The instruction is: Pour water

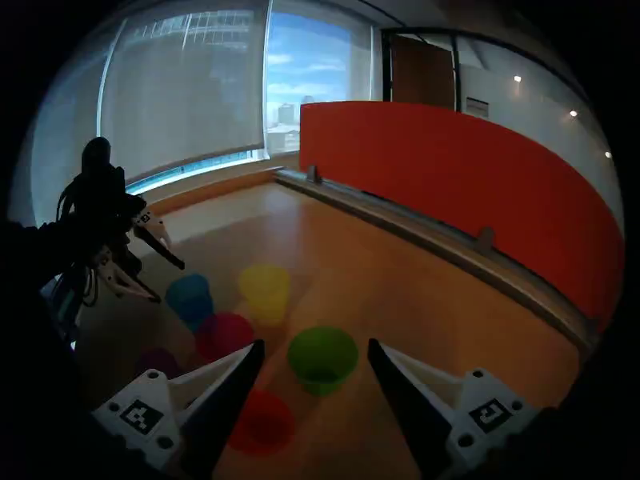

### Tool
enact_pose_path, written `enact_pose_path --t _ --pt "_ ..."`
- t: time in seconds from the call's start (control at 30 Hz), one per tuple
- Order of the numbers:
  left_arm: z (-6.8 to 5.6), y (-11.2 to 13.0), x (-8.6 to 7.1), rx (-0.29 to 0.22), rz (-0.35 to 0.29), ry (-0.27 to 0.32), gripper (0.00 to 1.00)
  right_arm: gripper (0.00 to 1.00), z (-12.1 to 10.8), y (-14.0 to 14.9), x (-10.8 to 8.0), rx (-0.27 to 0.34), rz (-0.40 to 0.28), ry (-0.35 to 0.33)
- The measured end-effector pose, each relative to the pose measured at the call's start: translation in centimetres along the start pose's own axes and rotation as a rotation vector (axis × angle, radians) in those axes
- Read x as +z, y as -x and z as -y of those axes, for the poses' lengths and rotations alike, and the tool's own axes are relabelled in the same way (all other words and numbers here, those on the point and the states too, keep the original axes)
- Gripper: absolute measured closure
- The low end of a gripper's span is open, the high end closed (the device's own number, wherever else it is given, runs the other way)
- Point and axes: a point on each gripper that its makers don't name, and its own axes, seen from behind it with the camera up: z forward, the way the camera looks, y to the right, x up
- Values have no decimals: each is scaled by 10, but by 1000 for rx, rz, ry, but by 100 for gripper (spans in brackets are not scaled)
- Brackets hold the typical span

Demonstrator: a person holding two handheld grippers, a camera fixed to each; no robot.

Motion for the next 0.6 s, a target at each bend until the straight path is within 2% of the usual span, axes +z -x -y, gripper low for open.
enact_pose_path --t 0.37,0.6 --pt "2 14 17 -21 49 18 14 0 -1 3 5 -6 11 0" --pt "1 15 27 -11 62 34 14 0 -1 4 9 -3 17 -2"
